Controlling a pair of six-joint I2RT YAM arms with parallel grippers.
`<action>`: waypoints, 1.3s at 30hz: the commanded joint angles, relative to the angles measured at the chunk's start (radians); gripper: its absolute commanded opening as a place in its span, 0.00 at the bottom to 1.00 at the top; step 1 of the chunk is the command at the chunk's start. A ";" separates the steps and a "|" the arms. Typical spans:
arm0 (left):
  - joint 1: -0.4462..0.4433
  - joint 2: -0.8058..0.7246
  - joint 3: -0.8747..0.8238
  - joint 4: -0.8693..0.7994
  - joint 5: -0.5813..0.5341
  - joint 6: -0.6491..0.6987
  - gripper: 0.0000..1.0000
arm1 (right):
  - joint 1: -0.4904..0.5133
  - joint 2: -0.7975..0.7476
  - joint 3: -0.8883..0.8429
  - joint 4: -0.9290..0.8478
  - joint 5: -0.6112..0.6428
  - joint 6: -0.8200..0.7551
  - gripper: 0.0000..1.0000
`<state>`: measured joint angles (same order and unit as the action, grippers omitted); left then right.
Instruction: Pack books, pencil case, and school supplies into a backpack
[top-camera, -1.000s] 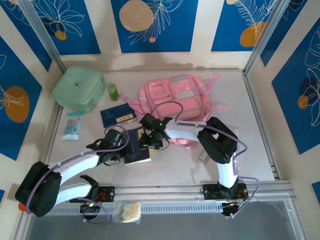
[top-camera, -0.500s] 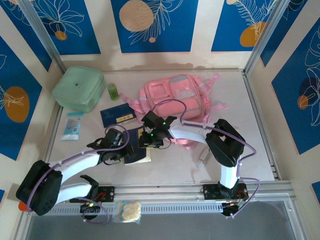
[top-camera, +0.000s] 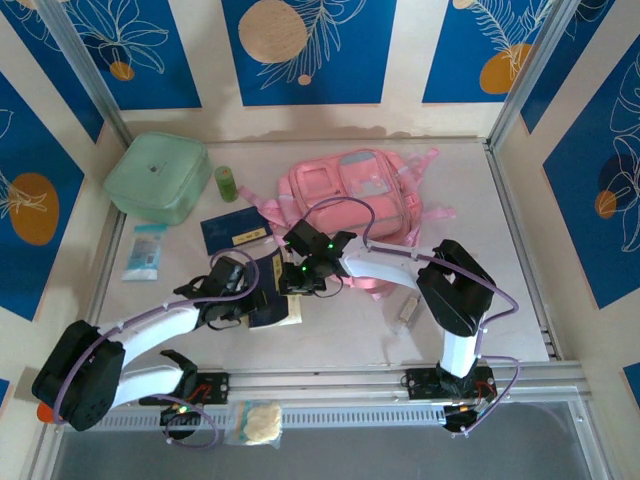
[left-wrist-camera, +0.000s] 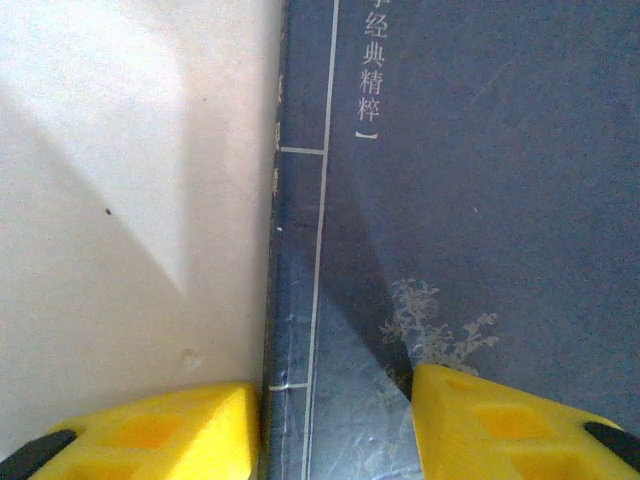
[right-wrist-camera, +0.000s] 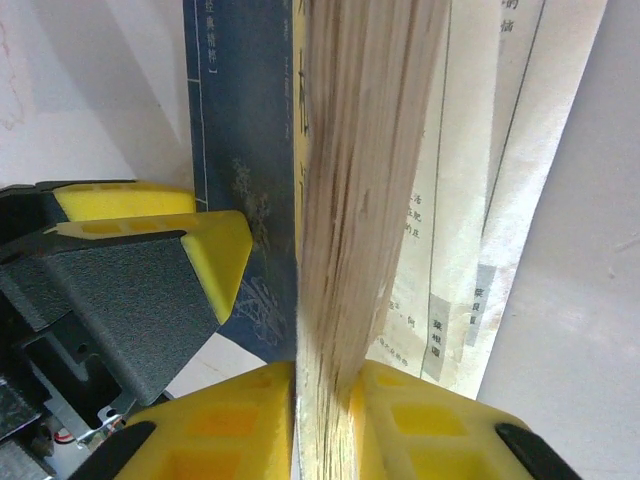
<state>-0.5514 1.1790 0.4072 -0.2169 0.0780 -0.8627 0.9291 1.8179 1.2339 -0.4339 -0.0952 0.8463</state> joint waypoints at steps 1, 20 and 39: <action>-0.009 0.048 -0.031 0.193 0.101 0.011 0.46 | 0.006 0.011 -0.003 0.016 -0.045 0.004 0.20; 0.041 -0.238 0.033 -0.040 0.073 0.049 0.59 | 0.013 -0.189 -0.023 0.072 -0.018 -0.014 0.00; 0.231 -0.337 0.122 0.282 0.594 0.001 0.69 | -0.266 -0.504 -0.074 0.052 -0.389 -0.165 0.00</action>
<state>-0.3294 0.8227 0.4896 -0.0990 0.5266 -0.8310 0.6975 1.3590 1.1751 -0.4152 -0.3408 0.7277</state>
